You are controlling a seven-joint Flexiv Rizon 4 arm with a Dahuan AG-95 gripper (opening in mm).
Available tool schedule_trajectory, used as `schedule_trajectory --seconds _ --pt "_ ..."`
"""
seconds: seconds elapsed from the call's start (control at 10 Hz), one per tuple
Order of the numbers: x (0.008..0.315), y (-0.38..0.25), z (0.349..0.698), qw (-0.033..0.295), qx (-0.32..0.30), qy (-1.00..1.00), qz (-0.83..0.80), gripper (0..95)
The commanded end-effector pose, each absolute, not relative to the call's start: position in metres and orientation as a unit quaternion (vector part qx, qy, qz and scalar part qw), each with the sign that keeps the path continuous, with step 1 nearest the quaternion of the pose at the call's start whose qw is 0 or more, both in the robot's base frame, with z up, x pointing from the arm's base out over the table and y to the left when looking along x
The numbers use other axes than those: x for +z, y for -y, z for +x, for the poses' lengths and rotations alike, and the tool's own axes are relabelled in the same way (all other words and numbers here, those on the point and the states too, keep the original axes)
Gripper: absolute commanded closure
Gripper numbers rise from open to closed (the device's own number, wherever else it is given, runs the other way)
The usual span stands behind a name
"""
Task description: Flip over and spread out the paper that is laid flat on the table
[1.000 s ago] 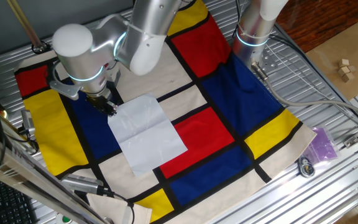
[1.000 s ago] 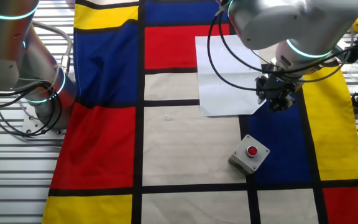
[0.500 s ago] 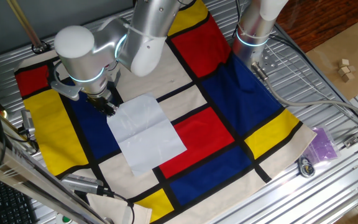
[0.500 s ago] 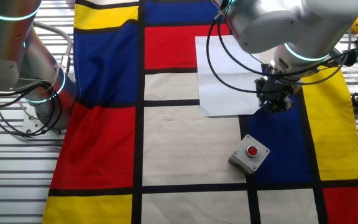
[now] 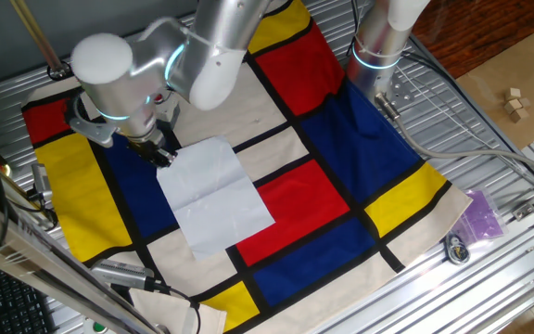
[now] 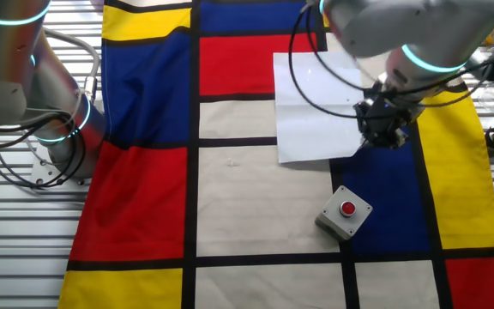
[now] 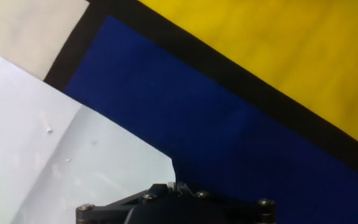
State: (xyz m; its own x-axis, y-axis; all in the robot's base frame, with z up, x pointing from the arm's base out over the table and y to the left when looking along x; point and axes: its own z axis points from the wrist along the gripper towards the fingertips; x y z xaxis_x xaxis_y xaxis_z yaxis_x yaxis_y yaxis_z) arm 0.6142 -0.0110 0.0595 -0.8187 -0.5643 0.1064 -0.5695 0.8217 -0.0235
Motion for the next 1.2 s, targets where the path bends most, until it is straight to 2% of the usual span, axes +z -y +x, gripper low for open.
schedule_trajectory --seconds 0.1,0.6,1.2 --pt "0.075 0.017 0.610 0.054 0.029 0.953 0.298 95.0" --pt "0.104 0.046 0.598 0.079 0.044 0.948 0.304 95.0" --pt "0.146 0.078 0.581 0.107 0.100 0.929 0.340 95.0"
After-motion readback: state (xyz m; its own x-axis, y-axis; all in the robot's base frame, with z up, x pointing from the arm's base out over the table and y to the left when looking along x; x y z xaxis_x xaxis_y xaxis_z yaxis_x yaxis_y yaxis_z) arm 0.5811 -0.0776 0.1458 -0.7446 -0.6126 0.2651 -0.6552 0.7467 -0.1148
